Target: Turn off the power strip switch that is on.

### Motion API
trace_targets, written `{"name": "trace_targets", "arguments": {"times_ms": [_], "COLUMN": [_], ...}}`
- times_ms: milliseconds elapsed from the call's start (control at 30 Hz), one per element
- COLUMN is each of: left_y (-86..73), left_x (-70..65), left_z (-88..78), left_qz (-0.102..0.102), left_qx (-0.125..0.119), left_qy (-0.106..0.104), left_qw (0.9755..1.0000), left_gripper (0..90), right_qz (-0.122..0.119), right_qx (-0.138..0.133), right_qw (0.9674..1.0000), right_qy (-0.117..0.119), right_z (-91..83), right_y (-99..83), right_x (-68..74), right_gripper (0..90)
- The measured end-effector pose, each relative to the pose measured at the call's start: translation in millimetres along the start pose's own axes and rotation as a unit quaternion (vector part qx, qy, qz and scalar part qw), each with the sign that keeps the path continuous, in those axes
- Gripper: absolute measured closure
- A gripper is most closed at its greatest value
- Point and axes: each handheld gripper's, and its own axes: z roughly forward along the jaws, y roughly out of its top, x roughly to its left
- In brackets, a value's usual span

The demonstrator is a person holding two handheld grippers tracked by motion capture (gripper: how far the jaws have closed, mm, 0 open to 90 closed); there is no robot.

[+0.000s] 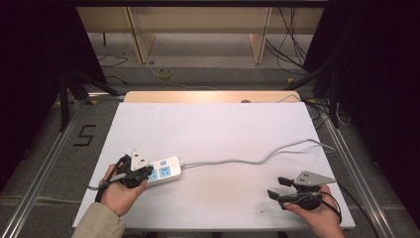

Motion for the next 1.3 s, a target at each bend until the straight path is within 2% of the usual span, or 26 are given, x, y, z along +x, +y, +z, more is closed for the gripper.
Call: {"name": "trace_targets", "arguments": {"times_ms": [1300], "left_y": [-5.4], "left_x": [17.7], "left_z": [-2.7], "left_qz": [-0.024], "left_qx": [0.005], "left_qy": [0.017], "left_qw": [0.9995], "left_gripper": [89.8], "right_qz": [0.000], "right_qx": [-0.001], "right_qw": [1.0000], "right_qy": [0.000], "right_z": [0.5], "right_y": [0.2], "right_x": [0.0], "right_gripper": [34.6]}}
